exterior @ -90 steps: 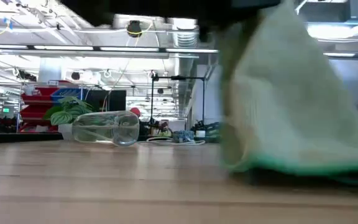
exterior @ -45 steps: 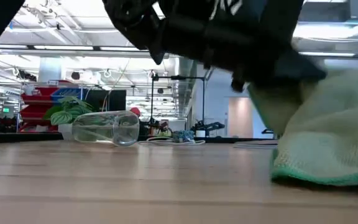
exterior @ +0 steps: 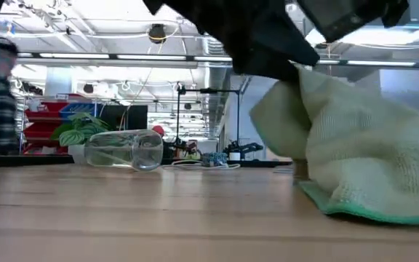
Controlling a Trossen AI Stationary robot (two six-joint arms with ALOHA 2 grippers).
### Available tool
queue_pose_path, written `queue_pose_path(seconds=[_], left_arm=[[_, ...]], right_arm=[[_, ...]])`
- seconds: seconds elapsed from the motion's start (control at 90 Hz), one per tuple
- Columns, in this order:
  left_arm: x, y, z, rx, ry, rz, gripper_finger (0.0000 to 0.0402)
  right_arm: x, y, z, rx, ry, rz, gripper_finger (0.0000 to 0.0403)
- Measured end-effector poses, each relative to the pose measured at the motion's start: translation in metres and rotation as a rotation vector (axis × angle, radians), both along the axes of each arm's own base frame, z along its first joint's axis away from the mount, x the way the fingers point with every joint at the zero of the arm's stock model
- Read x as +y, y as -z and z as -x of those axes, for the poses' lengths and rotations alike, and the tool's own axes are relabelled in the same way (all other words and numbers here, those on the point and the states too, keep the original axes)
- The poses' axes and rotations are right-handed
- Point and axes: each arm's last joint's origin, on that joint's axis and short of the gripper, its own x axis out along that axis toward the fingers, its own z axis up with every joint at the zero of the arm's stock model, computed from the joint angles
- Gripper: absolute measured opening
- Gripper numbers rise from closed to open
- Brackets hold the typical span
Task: Apply microfiber cloth
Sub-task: Wipe the back and front of the black cellphone with the green microfiber cloth
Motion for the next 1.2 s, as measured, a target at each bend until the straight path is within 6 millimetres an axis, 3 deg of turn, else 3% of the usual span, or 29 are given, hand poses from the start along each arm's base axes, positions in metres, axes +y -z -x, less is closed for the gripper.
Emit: queue_pose_path(seconds=[0.2, 0.344, 0.556, 0.789, 1.033, 1.2], left_arm=[[-0.001, 0.023, 0.016, 0.160, 0.044, 0.109, 0.0268], [-0.013, 0.032, 0.033, 0.207, -0.016, 0.055, 0.0268], [-0.039, 0.020, 0.056, -0.244, -0.162, 0.028, 0.0268], [-0.034, 0.027, 0.082, -0.651, -0.210, 0.254, 0.0268], [-0.041, 0.014, 0.092, -0.821, -0.133, 0.280, 0.0256], [-0.045, 0.014, 0.093, -0.818, -0.159, 0.274, 0.0185]], right_arm=[[0.002, 0.003, -0.002, 0.004, -0.001, -0.008, 0.0019], [0.005, 0.011, -0.009, 0.018, 0.004, -0.024, 0.0020], [0.011, 0.035, -0.035, 0.032, 0.023, -0.078, 0.0020], [0.020, 0.039, -0.069, -0.141, -0.099, -0.098, 0.0020], [0.016, 0.056, -0.097, -0.311, -0.165, -0.081, 0.0020], [0.015, 0.068, -0.104, -0.351, -0.174, -0.093, 0.0020]])
